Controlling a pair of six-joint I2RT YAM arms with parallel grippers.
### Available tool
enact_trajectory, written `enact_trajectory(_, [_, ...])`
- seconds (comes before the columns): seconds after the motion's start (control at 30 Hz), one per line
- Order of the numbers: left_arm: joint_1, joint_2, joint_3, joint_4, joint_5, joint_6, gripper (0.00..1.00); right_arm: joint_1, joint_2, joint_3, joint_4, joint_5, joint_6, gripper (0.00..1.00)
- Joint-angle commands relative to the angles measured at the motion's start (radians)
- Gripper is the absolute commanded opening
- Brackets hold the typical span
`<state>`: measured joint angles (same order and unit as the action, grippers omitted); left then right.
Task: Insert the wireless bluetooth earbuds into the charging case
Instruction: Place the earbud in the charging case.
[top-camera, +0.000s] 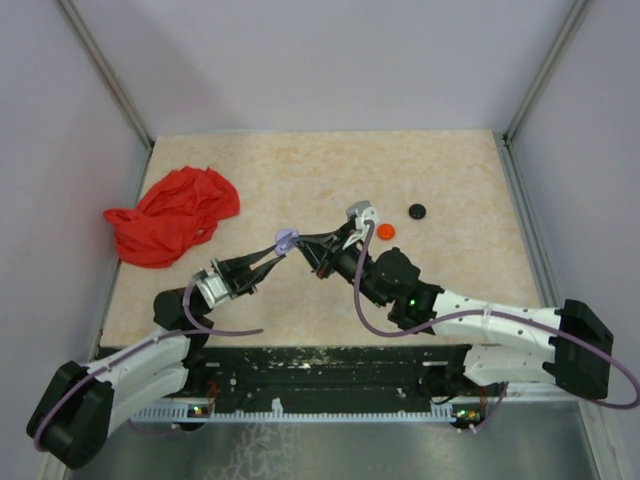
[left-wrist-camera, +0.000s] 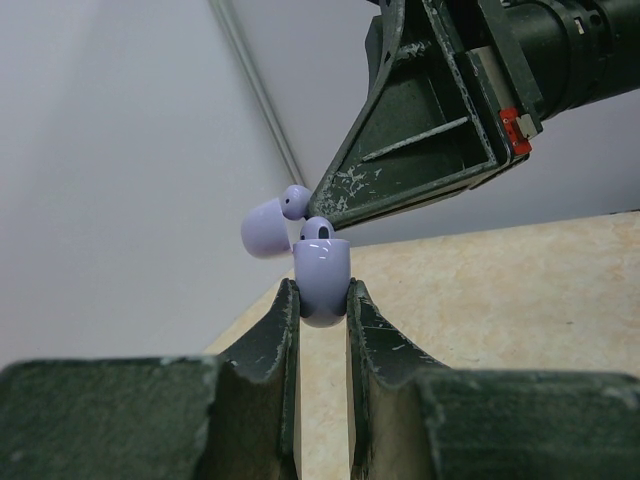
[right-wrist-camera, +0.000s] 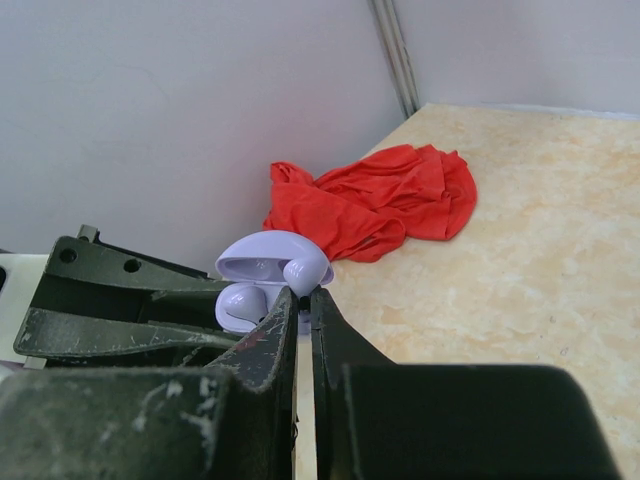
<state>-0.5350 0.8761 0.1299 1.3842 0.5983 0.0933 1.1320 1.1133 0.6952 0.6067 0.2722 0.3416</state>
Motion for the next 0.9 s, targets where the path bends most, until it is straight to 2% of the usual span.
enact_trajectory(0.0, [-0.003,-0.002,-0.006,0.061,0.001,-0.030,0.00,0.020,0.015,0.017,0.044,-0.015,-0.007,0.00])
enact_trajectory(0.3, [-0.002,0.008,-0.003,0.067,0.002,-0.038,0.00,0.035,0.033,0.044,0.036,-0.057,-0.010,0.00])
enact_trajectory(0.87, [-0.002,0.006,-0.008,0.070,-0.030,-0.049,0.00,0.052,0.047,0.062,-0.023,-0.028,-0.023,0.00])
